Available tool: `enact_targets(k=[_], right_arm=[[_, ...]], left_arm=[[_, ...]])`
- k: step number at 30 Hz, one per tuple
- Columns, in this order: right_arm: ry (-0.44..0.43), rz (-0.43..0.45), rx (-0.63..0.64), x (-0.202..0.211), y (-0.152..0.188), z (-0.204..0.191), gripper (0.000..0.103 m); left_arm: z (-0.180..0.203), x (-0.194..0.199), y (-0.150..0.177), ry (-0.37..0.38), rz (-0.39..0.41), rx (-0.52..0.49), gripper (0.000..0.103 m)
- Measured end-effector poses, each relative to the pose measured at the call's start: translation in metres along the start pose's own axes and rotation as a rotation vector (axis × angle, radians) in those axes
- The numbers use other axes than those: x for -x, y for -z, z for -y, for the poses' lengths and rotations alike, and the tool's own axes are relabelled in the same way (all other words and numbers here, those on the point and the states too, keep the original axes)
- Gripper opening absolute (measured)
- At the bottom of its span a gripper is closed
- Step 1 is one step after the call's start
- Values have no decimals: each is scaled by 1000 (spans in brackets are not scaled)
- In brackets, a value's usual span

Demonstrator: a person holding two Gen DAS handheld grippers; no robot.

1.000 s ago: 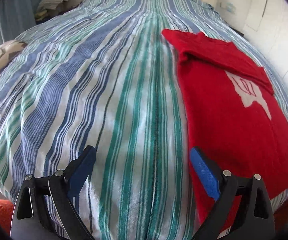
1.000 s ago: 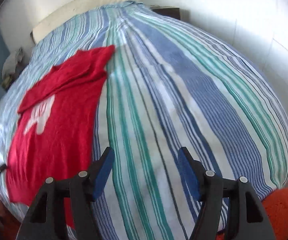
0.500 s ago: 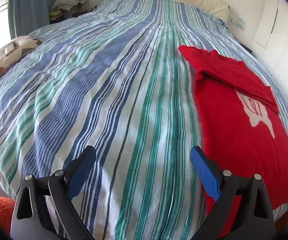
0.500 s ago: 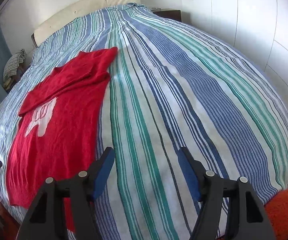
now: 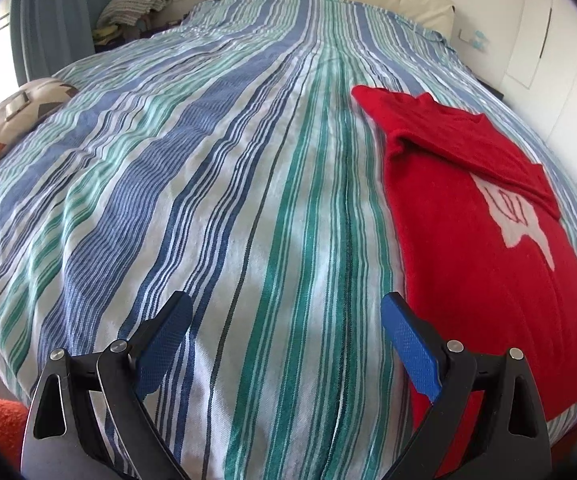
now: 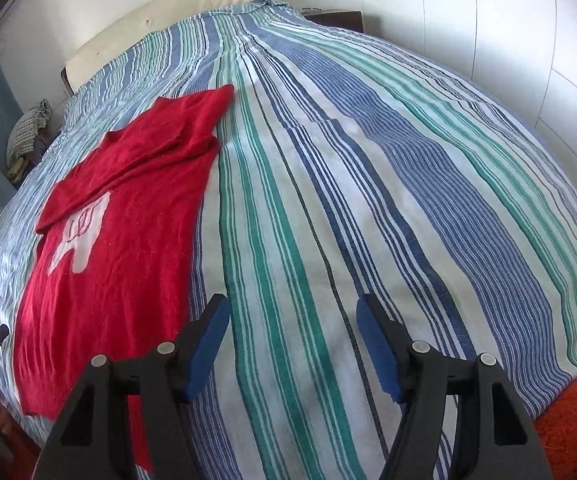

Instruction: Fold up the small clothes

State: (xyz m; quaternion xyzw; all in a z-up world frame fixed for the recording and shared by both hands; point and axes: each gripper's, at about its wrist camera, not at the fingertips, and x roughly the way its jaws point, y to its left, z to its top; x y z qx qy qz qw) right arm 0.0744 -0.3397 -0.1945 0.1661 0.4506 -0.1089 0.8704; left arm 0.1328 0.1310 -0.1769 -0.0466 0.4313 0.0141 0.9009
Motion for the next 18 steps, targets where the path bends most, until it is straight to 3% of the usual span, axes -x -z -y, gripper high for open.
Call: enact_targets(k=[8, 10, 13, 18], right_arm=[[-5, -13, -21, -8, 0, 2, 66], [-1, -15, -20, -9, -1, 1, 66], [-7, -13, -22, -10, -1, 0, 66], [-19, -19, -23, -12, -1, 1, 69]], left_arm=[[5, -3, -2, 34, -6, -16, 96], [3, -2, -8, 73, -7, 0, 96], [3, -8, -25, 195, -27, 15, 96], [44, -46, -72, 242, -60, -118, 96]])
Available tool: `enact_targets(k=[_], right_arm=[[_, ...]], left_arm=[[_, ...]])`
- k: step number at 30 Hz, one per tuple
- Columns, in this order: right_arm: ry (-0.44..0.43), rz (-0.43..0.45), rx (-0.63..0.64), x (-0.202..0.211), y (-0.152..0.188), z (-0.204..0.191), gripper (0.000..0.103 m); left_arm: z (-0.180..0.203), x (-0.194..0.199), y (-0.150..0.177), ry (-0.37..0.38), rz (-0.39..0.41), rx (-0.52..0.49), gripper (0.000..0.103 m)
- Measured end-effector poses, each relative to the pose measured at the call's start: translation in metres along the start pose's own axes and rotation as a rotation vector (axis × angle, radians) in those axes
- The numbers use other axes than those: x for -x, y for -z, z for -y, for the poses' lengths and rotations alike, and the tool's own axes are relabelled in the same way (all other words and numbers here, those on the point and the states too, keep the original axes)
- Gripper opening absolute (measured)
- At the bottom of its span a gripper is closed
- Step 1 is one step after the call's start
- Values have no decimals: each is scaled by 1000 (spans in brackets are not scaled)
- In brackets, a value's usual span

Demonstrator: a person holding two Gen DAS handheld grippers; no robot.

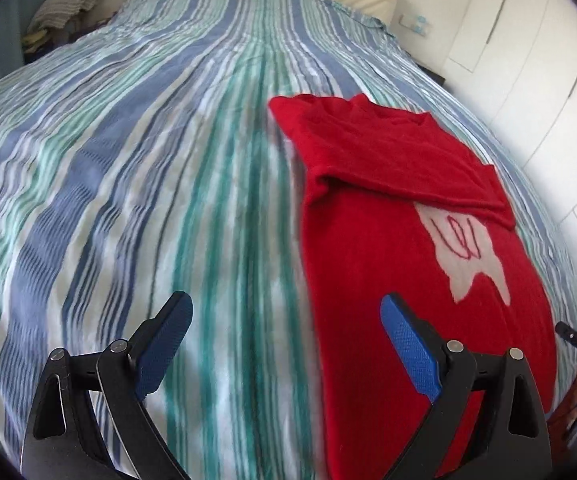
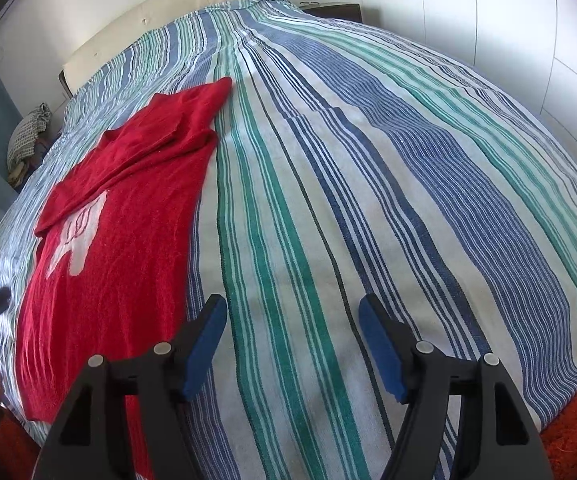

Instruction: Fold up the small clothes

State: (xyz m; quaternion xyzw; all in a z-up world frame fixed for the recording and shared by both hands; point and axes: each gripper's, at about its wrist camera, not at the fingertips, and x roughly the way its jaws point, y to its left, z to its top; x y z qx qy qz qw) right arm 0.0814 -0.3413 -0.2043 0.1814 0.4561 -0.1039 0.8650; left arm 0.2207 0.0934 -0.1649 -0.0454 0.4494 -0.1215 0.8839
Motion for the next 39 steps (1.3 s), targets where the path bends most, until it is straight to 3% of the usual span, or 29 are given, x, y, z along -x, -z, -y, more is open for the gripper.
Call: enact_targets(k=[4, 5, 7, 8, 9, 11, 17, 20, 22, 24, 25, 27, 31, 35, 39], right_arm=[[-2, -4, -5, -2, 0, 1, 69], [-1, -5, -4, -2, 0, 0, 69], [1, -6, 1, -2, 0, -1, 69], [1, -7, 1, -2, 0, -1, 70], [0, -8, 1, -3, -1, -1, 70], [-4, -9, 2, -5, -1, -1, 72], [1, -14, 16, -10, -3, -5, 76], [-9, -8, 6, -8, -3, -4, 76], [-22, -6, -12, -7, -4, -1, 76], [-32, -5, -26, -6, -3, 2, 76], [-35, -5, -29, -6, -3, 2, 76], [-37, -3, -31, -4, -4, 1, 76], [-68, 5, -34, 8, -8, -3, 76], [-132, -2, -24, 30, -10, -11, 76], [-189, -68, -11, 45, -4, -16, 76]], left_arm=[[11, -46, -39, -64, 9, -20, 90], [12, -57, -48, -81, 16, -11, 83], [6, -70, -55, -181, 46, 16, 39], [-2, -74, -54, -194, 56, 59, 19], [-13, -74, -49, -165, 63, 124, 10], [-20, -74, -41, -207, 72, 160, 0], [-37, -69, -37, -82, 42, 227, 1], [-41, -49, -25, -9, 2, 215, 8], [-38, -29, -14, -25, -13, 186, 34], [-35, 0, 3, -81, -3, 162, 78], [-35, 11, 9, -106, 4, 157, 82], [-33, 38, 27, -115, 3, 159, 86], [-25, 72, 66, -54, -60, 220, 90], [-5, 72, 100, 24, -129, 224, 90], [8, 63, 108, 35, -152, 179, 89]])
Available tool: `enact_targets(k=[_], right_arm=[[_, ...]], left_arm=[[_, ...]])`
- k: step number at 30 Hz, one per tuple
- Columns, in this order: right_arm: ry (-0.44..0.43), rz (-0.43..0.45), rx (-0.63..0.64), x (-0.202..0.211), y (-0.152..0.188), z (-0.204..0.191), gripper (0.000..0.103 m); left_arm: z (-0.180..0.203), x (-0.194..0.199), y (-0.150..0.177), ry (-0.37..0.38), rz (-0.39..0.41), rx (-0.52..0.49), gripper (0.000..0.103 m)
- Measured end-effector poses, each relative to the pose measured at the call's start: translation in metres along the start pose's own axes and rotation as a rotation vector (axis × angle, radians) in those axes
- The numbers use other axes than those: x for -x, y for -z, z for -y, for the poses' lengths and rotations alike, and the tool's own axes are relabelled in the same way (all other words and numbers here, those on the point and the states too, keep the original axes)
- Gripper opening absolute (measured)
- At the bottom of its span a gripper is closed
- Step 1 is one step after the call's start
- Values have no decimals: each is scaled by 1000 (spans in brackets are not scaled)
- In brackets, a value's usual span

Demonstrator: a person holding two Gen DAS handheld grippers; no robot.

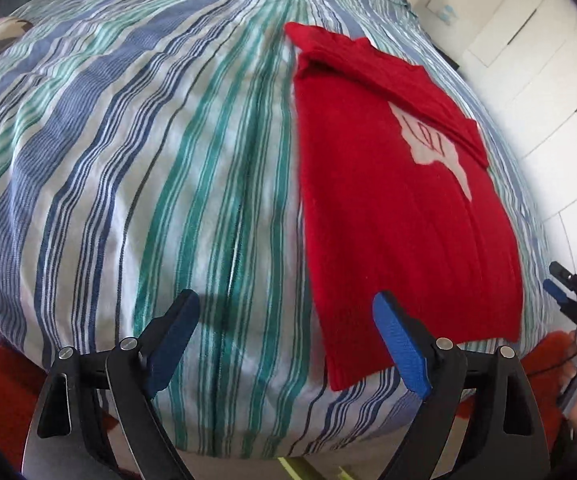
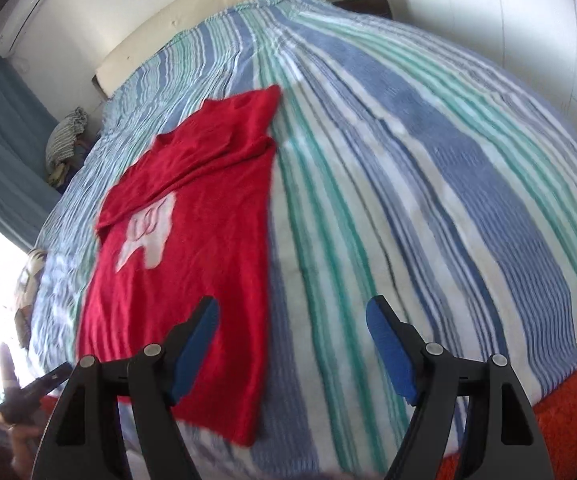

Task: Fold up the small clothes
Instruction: 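Grasp the sweater hem with both grippers and fold it toward the collar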

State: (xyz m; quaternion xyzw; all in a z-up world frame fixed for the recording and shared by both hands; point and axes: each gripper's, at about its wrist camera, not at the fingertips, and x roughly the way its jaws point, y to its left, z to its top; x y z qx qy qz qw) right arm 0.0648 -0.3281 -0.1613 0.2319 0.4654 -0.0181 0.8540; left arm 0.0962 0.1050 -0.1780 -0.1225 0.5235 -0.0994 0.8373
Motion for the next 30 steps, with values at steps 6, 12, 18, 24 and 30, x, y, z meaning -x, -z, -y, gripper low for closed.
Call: enact_targets(k=[6, 12, 18, 24, 30], right_arm=[[-157, -129, -36, 5, 16, -6, 76], [-236, -303, -20, -30, 37, -20, 75], [-205, -387, -9, -67, 58, -25, 10], [-202, -262, -32, -37, 36, -25, 5], [-264, -64, -23, -20, -42, -44, 5]], left_arm=[[10, 11, 1, 83, 31, 3, 89], [22, -9, 10, 110, -66, -39, 67], [34, -29, 22, 121, -183, -54, 5], [24, 3, 10, 215, -110, 61, 2], [28, 29, -71, 324, 58, 138, 2]])
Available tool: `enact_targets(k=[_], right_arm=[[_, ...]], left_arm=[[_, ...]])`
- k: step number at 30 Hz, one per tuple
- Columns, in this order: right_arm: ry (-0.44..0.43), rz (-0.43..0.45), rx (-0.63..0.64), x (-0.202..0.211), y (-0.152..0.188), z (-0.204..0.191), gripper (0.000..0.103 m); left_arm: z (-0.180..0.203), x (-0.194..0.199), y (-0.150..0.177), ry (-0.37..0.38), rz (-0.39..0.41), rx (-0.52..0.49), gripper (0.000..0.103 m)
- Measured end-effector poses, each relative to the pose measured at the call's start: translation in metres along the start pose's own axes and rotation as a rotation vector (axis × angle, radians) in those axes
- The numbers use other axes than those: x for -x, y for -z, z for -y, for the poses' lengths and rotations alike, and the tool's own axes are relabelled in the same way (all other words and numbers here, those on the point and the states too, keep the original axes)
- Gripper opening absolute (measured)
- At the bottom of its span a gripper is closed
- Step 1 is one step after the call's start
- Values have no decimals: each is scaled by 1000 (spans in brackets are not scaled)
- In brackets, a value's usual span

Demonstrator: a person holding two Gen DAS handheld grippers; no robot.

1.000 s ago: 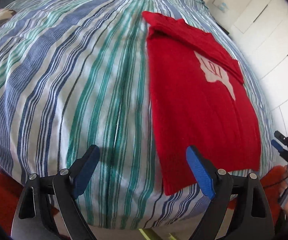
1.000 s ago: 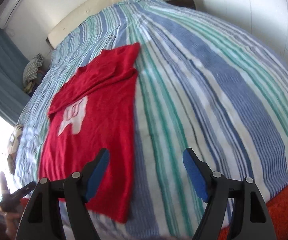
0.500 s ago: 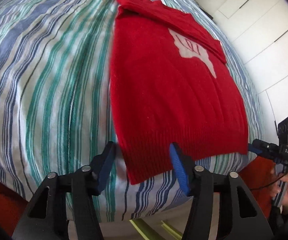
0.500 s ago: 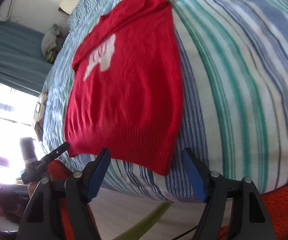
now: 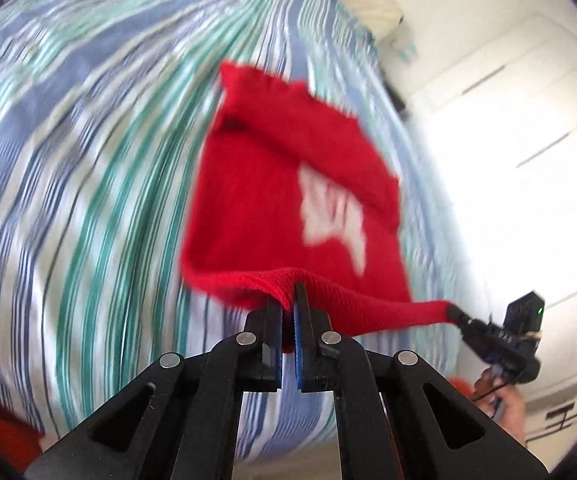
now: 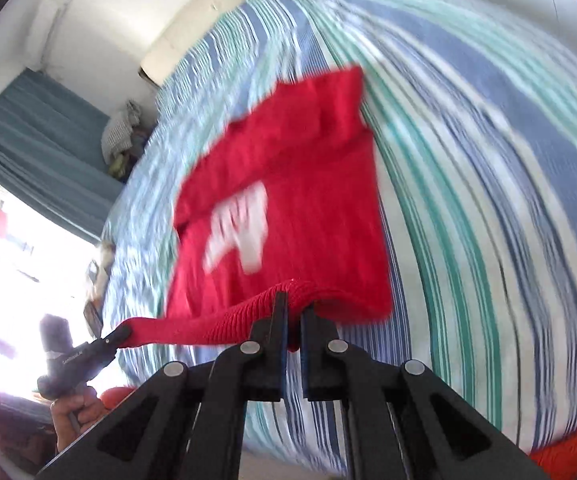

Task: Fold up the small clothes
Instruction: 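Grasp the sweater hem with both grippers and fold it toward the collar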

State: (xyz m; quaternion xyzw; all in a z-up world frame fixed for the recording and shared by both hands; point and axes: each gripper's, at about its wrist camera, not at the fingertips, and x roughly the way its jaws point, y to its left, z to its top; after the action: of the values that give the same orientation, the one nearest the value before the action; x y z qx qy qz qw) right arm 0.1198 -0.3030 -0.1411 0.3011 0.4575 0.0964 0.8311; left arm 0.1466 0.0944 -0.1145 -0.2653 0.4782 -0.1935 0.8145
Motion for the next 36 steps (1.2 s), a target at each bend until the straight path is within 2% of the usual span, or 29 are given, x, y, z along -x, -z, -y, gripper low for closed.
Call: enact_targets(k=[3, 6, 9, 13, 16, 18, 21, 23, 25, 27, 29, 30, 32, 33, 35, 36], right_arm=[[-11, 69, 12, -17, -61, -9, 5], [6, 104, 32, -47, -119, -18, 5], [23, 109, 26, -87, -174, -18, 5], [39, 108, -8, -136, -227, -3, 5], [12, 112, -96, -169, -250, 20, 12], [70, 128, -151, -178, -258, 34, 34], [49, 204, -177, -159, -260, 42, 34], [61, 210, -75, -143, -253, 28, 34], [61, 176, 61, -135, -241, 6, 34], [21, 92, 217, -136, -215, -19, 34], [5, -28, 337, -149, -183, -34, 36], [50, -85, 400, -157, -165, -36, 36], [235, -135, 475, -168, -141, -21, 36], [286, -133, 435, -166, -137, -5, 35], [288, -65, 309, -139, -134, 17, 34], [321, -32, 289, -126, -132, 18, 39]], left_arm=[[13, -23, -64, -10, 70, -22, 2], [22, -58, -126, -35, 93, -37, 2], [26, -98, -176, -99, 88, -58, 2], [18, -150, -222, -212, 79, -62, 4], [4, -185, -245, -312, 45, -40, 18], [-4, -190, -253, -365, 40, -19, 54], [-10, -169, -254, -389, 114, -33, 77], [-11, -155, -247, -391, 139, -62, 79], [-11, -145, -233, -369, 126, -91, 79], [-9, -136, -204, -347, 84, -138, 80], [-9, -125, -169, -359, 51, -181, 80], [-11, -117, -148, -373, 35, -195, 80], [-15, -102, -114, -388, 14, -207, 80], [-17, -91, -95, -399, 10, -211, 80], [-17, -73, -68, -419, 12, -217, 84], [-16, -62, -54, -429, 21, -219, 86]])
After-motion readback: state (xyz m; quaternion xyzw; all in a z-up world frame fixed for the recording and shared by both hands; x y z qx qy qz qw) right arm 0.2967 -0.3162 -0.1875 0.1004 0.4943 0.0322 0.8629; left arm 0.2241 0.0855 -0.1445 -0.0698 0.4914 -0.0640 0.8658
